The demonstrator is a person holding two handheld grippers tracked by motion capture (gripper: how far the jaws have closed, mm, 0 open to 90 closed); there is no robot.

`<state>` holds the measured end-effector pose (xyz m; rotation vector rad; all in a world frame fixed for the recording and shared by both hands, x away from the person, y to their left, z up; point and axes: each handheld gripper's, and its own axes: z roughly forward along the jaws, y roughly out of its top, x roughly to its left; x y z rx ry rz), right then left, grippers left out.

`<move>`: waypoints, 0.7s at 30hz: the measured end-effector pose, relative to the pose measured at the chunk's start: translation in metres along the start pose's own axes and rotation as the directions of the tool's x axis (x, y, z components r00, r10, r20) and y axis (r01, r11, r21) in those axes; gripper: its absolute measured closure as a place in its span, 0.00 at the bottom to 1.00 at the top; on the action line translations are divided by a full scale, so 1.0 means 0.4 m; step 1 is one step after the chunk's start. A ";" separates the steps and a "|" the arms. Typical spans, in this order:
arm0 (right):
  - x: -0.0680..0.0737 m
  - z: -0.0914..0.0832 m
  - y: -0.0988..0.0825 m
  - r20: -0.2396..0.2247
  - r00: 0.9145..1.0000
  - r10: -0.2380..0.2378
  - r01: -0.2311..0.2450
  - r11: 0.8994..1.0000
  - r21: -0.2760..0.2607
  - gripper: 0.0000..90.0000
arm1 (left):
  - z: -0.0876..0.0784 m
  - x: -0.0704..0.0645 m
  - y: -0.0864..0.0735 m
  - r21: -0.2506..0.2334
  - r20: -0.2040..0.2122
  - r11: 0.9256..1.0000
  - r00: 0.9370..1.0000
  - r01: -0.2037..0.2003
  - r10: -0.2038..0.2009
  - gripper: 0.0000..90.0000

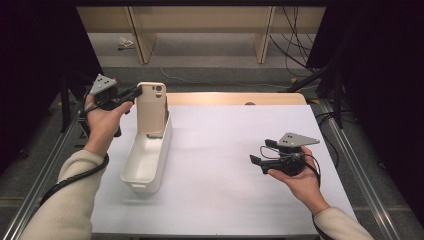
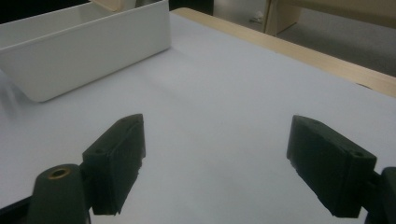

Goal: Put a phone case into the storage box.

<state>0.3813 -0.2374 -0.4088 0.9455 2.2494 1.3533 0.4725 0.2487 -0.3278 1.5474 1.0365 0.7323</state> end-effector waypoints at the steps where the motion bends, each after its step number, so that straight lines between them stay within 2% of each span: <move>1: 0.000 0.000 0.000 0.000 1.000 0.001 -0.001 1.000 0.000 0.23 | 0.002 0.001 -0.002 0.000 -0.002 1.000 1.000 0.001 -0.001 0.92; 11: -0.001 0.000 0.000 0.001 1.000 0.001 -0.001 1.000 0.000 0.23 | 0.019 0.015 -0.019 0.000 -0.018 1.000 1.000 0.015 -0.015 0.92; 21: 0.000 0.000 0.000 0.000 1.000 -0.001 0.001 1.000 0.001 0.23 | 0.035 0.028 -0.043 0.008 -0.011 1.000 1.000 0.018 -0.018 0.92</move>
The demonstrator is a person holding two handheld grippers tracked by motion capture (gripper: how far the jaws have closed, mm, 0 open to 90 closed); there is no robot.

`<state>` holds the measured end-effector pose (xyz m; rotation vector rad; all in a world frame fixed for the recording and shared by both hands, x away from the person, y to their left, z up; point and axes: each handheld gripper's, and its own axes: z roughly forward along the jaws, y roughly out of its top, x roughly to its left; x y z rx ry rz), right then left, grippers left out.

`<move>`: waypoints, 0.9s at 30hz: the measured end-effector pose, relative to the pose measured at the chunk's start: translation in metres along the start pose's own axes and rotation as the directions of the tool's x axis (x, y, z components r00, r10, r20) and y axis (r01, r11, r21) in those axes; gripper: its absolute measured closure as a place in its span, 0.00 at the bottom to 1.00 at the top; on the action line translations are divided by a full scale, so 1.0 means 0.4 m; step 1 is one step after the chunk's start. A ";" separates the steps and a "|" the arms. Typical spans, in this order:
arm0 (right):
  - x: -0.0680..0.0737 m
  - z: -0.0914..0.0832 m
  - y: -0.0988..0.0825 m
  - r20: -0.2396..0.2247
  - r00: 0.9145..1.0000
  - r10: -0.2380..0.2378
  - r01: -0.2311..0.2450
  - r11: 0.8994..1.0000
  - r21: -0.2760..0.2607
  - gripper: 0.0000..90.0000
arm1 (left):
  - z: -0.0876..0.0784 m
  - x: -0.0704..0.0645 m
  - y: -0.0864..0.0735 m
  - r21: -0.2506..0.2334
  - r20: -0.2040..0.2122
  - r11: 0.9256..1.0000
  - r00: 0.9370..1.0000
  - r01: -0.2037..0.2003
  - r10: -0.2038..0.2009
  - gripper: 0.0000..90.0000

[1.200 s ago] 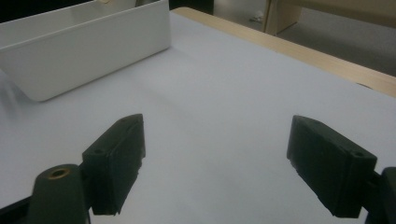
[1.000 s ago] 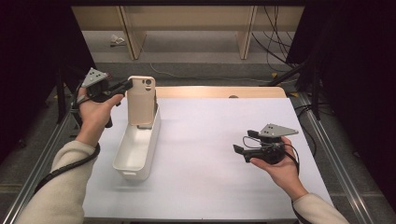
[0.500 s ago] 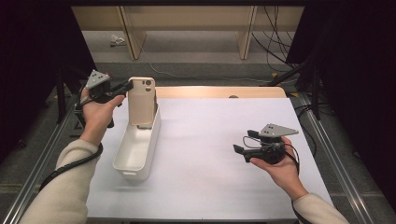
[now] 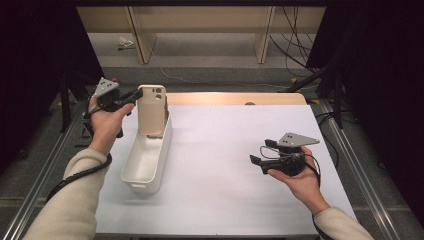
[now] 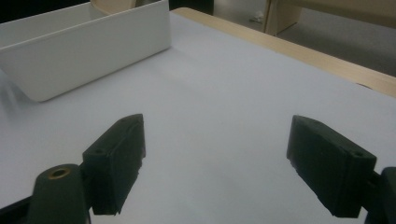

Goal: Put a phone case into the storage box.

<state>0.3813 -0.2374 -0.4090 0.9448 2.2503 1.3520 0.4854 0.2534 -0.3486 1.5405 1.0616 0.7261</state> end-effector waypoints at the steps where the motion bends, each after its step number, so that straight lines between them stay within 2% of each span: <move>1: 0.000 0.000 0.000 0.000 1.000 0.000 0.000 1.000 0.000 0.23 | 0.002 0.001 -0.002 0.000 0.002 1.000 1.000 0.002 -0.002 0.92; 12: 0.000 0.000 0.000 -0.001 1.000 -0.001 0.001 1.000 0.000 0.23 | 0.021 0.013 -0.040 0.015 -0.001 0.999 0.999 0.032 -0.032 0.92; 27: 0.000 0.001 0.000 0.000 1.000 0.000 0.000 1.000 0.000 0.23 | 0.038 0.021 -0.079 0.051 -0.002 0.998 1.000 0.031 -0.031 0.92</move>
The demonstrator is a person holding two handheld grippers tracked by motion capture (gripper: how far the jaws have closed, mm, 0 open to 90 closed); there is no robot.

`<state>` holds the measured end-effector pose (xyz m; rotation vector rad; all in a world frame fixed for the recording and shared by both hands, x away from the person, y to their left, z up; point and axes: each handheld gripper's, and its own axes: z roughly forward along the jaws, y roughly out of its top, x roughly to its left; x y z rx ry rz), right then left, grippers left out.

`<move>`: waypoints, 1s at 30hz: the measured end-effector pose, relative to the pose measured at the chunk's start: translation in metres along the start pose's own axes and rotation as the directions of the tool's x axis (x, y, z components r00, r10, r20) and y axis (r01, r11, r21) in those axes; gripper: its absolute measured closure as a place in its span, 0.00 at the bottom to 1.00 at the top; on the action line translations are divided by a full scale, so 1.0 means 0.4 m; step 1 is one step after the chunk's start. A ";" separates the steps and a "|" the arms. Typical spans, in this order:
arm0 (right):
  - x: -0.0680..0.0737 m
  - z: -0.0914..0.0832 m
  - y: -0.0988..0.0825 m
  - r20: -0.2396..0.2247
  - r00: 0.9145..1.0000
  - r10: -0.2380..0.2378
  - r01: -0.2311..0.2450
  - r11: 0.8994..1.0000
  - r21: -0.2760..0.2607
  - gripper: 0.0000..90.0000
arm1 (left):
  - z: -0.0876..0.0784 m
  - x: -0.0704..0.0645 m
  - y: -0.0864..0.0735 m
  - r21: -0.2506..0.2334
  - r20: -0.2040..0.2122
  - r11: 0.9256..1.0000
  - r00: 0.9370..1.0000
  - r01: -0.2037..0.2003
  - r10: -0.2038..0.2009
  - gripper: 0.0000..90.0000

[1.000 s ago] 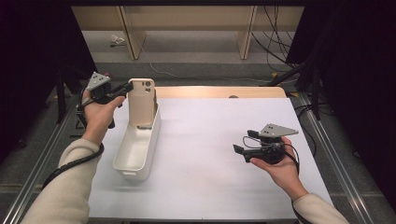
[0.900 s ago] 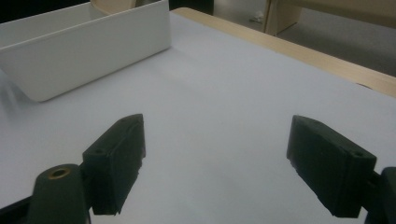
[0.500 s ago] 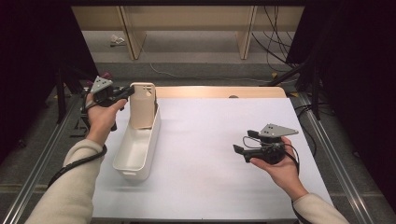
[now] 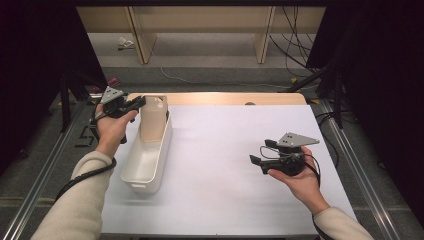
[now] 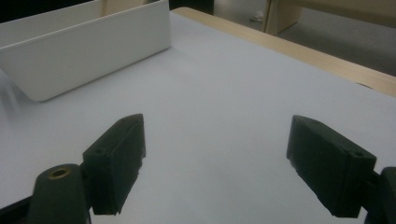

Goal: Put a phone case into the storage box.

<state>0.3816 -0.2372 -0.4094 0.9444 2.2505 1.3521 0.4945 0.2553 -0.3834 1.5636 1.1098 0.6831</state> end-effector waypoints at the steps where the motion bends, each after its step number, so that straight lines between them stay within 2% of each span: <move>1: 0.000 0.000 0.000 0.000 1.000 0.000 0.000 1.000 0.000 0.23 | 0.001 0.000 -0.001 0.001 0.001 1.000 1.000 0.000 0.000 0.92; 6: 0.000 0.000 0.000 -0.001 1.000 0.000 0.000 1.000 -0.001 0.23 | 0.006 0.004 -0.009 0.015 0.001 1.000 1.000 -0.006 0.006 0.92; 30: 0.000 0.001 0.000 -0.001 1.000 -0.003 0.003 1.000 0.001 0.23 | 0.033 0.024 -0.046 0.046 -0.004 0.999 1.000 0.018 -0.017 0.91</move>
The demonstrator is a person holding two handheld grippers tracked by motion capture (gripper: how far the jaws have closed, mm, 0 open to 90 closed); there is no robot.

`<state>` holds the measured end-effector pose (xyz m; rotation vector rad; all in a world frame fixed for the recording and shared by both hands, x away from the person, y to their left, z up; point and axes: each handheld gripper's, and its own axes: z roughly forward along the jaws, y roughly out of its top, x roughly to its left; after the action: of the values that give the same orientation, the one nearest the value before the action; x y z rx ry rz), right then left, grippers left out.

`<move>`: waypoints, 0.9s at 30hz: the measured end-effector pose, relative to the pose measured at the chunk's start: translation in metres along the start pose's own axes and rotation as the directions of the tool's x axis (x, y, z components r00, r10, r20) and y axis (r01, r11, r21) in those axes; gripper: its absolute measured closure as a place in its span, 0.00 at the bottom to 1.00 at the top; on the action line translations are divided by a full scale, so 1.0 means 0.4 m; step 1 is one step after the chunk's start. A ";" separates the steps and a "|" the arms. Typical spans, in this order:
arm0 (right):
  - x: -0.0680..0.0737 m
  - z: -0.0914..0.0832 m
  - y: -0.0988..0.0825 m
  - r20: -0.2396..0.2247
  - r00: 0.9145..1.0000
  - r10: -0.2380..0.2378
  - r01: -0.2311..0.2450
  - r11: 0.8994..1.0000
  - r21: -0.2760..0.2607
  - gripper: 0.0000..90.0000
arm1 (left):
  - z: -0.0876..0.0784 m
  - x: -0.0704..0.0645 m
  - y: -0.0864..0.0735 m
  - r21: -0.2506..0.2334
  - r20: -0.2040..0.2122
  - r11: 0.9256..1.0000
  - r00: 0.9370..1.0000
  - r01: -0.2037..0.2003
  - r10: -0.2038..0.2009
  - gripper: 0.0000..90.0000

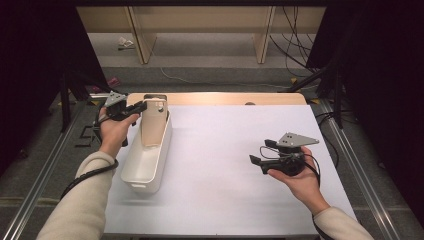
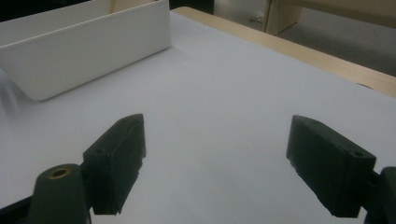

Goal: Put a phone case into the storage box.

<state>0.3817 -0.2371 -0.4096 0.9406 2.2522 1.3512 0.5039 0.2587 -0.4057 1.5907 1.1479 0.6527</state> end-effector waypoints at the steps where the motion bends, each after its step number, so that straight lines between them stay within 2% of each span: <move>1: 0.000 0.000 0.000 0.000 1.000 0.000 0.000 1.000 0.000 0.23 | 0.001 0.001 -0.001 0.000 0.001 1.000 1.000 0.001 -0.001 0.91; 9: -0.001 0.000 0.000 0.001 1.000 -0.001 0.001 1.000 0.000 0.23 | 0.009 0.001 0.002 0.010 -0.002 1.000 1.000 -0.016 0.016 0.91; 21: -0.001 0.000 0.000 0.000 1.000 -0.001 0.001 1.000 -0.001 0.23 | 0.016 0.004 0.004 0.020 -0.011 1.000 1.000 -0.018 0.018 0.90; 27: -0.001 0.000 0.000 0.001 1.000 0.000 0.000 1.000 0.000 0.23 | 0.020 0.004 0.007 0.033 -0.020 0.999 0.999 -0.037 0.038 0.89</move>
<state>0.3821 -0.2375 -0.4095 0.9406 2.2519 1.3499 0.5125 0.2568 -0.4058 1.6400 1.1519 0.6795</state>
